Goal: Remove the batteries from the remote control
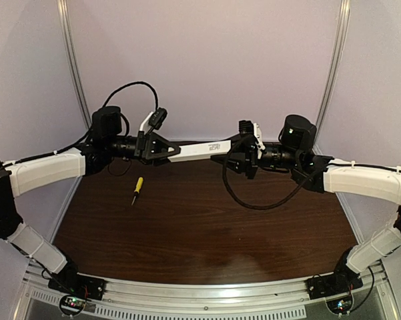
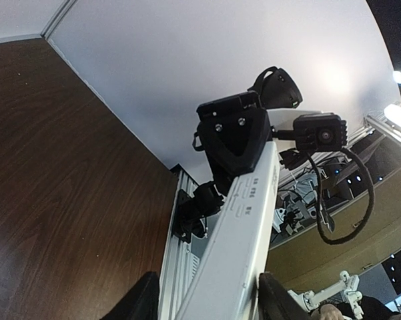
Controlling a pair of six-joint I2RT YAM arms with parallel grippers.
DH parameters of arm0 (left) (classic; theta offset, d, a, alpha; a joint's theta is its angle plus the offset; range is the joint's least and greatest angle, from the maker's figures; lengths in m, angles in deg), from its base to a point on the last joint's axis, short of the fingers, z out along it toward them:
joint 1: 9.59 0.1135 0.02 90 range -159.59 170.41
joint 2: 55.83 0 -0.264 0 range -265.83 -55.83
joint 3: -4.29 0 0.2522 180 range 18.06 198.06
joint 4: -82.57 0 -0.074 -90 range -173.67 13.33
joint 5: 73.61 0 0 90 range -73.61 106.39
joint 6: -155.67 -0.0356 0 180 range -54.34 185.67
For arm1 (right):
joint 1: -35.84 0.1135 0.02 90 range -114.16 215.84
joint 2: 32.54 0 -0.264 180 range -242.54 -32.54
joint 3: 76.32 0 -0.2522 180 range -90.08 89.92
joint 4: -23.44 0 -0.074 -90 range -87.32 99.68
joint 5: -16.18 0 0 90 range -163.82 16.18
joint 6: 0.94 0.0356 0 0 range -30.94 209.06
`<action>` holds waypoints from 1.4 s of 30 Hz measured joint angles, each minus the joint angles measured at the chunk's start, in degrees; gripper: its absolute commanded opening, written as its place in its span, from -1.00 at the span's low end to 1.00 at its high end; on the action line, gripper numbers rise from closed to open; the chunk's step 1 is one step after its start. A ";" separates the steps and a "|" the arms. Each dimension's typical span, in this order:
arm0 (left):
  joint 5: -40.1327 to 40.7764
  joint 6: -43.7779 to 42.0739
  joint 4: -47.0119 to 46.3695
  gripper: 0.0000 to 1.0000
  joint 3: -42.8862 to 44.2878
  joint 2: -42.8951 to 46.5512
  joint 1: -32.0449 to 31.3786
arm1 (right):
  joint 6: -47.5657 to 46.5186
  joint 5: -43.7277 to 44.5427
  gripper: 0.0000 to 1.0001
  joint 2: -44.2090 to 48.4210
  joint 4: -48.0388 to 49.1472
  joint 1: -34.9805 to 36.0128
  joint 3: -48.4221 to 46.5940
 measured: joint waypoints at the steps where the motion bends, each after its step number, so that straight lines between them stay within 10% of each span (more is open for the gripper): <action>1: 0.00 0.24 -0.20 0.04 0.00 -0.11 -0.04 | -0.09 0.02 -1.00 0.00 -0.02 0.00 0.00; 11: 0.02 2.14 -2.03 0.02 0.00 -1.03 -0.59 | -1.40 1.07 -1.00 -0.17 -0.04 0.00 0.00; 34: -2.99 5.51 -5.73 -0.68 0.22 -2.14 -0.33 | -4.07 1.14 -1.00 -0.61 -0.44 -0.13 0.04; 42: -6.67 14.29 -17.33 -0.33 -2.40 -3.30 -0.31 | -2.95 -0.20 -1.00 -0.22 1.42 -0.13 1.07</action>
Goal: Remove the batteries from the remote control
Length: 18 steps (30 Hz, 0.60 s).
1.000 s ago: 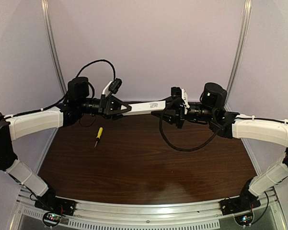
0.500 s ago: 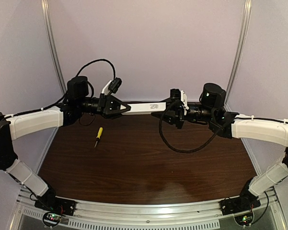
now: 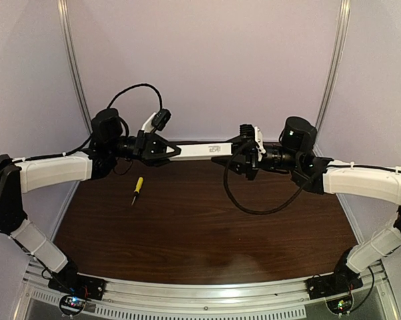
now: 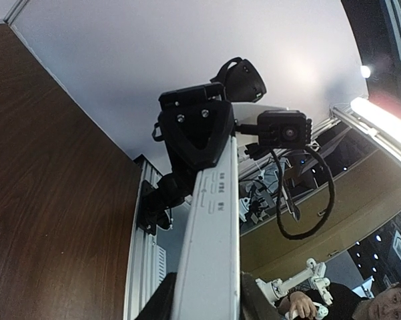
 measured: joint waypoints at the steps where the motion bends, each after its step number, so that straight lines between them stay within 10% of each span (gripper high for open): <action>1: -0.48 0.96 -1.16 -0.27 -0.04 -0.04 0.00 | 0.11 -0.11 -1.00 0.13 0.22 0.00 0.07; 7: -1.88 1.64 -3.32 0.18 -0.11 -0.04 -0.66 | 2.03 -0.33 -1.00 0.31 1.29 0.02 0.13; 18: -1.16 -5.49 6.99 0.38 0.70 0.00 -0.83 | 3.23 -0.33 -1.00 0.52 1.40 0.02 0.28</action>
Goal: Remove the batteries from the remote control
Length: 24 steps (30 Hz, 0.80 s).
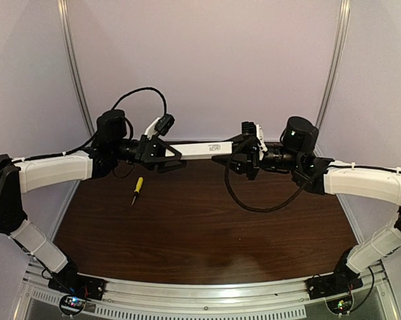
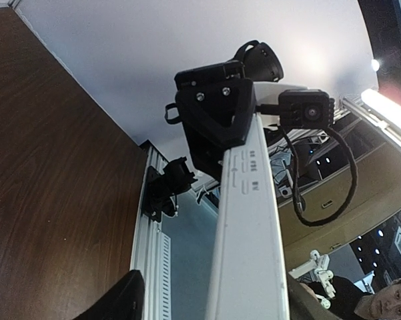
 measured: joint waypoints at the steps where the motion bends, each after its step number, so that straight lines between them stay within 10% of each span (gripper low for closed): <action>1: 0.15 -1.20 1.97 0.40 0.46 0.00 0.00 | 0.09 0.00 -1.00 0.11 0.00 0.00 0.13; 12: 3.45 -9.01 12.96 0.64 3.32 0.00 0.02 | 1.84 1.11 -1.00 0.79 0.61 0.00 2.78; 24: 6.82 -14.12 20.35 0.42 7.15 -0.33 0.02 | 2.80 3.45 -1.00 1.40 0.57 0.00 4.44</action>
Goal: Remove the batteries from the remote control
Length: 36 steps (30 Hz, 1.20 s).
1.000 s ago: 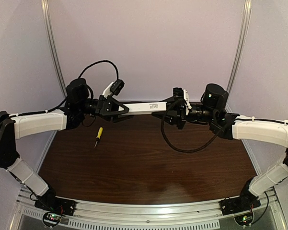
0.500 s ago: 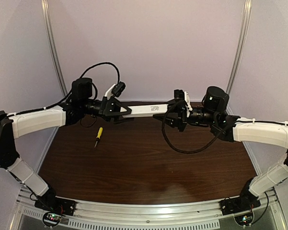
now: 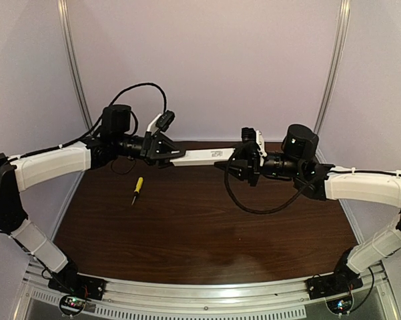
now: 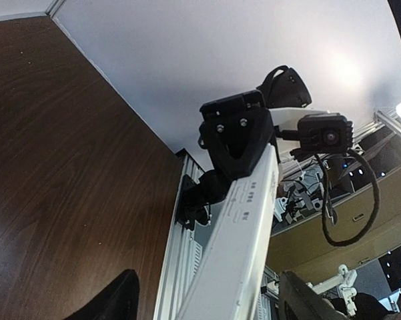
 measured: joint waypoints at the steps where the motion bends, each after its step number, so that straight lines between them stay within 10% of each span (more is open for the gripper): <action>1: 0.57 -0.61 0.74 0.38 0.07 -0.15 0.00 | 0.02 0.04 -1.00 0.00 0.02 0.00 0.00; 24: 7.74 -8.41 12.11 -0.10 1.27 -1.27 0.00 | -0.76 3.69 -1.00 0.20 -2.71 -0.07 1.84; 36: 9.40 -10.08 13.62 0.30 1.27 -1.27 0.00 | -1.75 4.11 -1.00 0.44 -3.98 -0.07 1.84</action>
